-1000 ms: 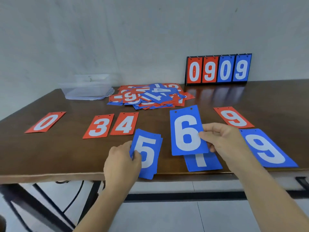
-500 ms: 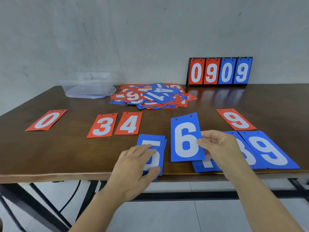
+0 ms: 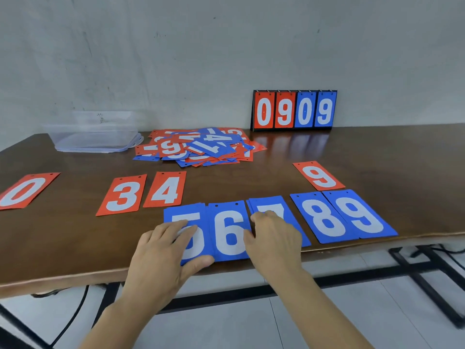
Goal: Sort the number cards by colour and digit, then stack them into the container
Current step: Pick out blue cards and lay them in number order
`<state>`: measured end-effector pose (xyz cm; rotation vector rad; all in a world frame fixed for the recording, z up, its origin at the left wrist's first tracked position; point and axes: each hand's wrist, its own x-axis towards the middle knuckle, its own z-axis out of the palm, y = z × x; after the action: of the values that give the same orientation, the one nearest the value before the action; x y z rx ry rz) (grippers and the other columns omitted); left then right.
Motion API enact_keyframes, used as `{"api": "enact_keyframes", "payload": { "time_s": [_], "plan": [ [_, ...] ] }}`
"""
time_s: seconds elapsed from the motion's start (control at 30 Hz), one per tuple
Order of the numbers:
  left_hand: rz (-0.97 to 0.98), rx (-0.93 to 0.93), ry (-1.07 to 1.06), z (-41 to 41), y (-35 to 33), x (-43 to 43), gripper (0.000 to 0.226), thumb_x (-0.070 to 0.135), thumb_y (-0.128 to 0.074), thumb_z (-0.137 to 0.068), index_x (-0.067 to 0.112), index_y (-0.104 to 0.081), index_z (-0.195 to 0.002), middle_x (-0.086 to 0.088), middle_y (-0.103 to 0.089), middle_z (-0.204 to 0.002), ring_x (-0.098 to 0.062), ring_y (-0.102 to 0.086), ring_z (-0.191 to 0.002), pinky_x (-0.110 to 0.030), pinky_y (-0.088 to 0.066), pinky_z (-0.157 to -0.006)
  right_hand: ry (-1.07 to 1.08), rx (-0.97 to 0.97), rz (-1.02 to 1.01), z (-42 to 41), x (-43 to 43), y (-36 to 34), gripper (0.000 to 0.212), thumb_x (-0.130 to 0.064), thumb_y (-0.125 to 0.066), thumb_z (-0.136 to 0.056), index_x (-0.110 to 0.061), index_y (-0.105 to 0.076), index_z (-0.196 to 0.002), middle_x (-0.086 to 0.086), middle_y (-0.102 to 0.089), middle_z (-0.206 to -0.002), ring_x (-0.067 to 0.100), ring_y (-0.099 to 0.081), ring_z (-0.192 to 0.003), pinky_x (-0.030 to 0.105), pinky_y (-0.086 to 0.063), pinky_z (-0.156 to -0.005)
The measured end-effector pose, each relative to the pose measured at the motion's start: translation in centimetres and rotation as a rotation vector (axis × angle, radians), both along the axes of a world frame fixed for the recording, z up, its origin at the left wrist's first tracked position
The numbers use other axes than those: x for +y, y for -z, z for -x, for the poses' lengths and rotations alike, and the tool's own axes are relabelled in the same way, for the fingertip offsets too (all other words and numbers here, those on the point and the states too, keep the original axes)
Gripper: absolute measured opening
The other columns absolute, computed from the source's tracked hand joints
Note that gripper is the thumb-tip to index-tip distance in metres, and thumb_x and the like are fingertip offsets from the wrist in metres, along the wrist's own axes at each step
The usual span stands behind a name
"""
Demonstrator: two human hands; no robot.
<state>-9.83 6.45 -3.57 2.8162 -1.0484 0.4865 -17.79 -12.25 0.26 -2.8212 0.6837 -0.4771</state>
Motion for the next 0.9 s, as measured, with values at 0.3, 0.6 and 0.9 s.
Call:
{"api": "enact_keyframes", "payload": {
  "time_s": [0.3, 0.6, 0.9],
  "plan": [
    [-0.153, -0.038, 0.204, -0.1, 0.6, -1.2, 0.068, 0.067, -0.020, -0.096, 0.026, -0.055, -0.137, -0.002, -0.056, -0.139, -0.022, -0.051, -0.129, -0.033, -0.030, -0.099, 0.078, -0.176, 0.190, 1.4, -3.4, 4.4, 0.016, -0.026, -0.081, -0.075, -0.020, -0.075, -0.088, 0.002, -0.068, -0.091, 0.023, -0.063, -0.084, 0.033, -0.052, -0.063],
    [-0.187, 0.120, 0.187, 0.4, -0.1, -4.2, 0.062, 0.063, -0.018, -0.099, 0.030, -0.064, -0.126, 0.005, -0.063, -0.129, -0.019, -0.059, -0.121, -0.029, -0.040, -0.099, 0.070, -0.245, 0.209, 1.4, -4.7, 4.9, 0.022, -0.023, -0.088, -0.065, -0.018, -0.075, -0.082, 0.004, -0.068, -0.085, 0.024, -0.064, -0.077, 0.035, -0.054, -0.059],
    [-0.002, 0.166, 0.218, 0.4, -1.3, -2.8, 0.090, 0.083, 0.005, -0.079, 0.035, -0.010, -0.154, 0.019, 0.002, -0.157, 0.000, 0.004, -0.146, -0.022, 0.008, -0.114, -0.066, -0.373, 0.224, 1.6, -3.8, 4.6, 0.041, -0.042, -0.041, -0.090, -0.019, -0.073, -0.102, -0.003, -0.069, -0.104, 0.025, -0.061, -0.099, 0.039, -0.049, -0.079]
  ]
}}
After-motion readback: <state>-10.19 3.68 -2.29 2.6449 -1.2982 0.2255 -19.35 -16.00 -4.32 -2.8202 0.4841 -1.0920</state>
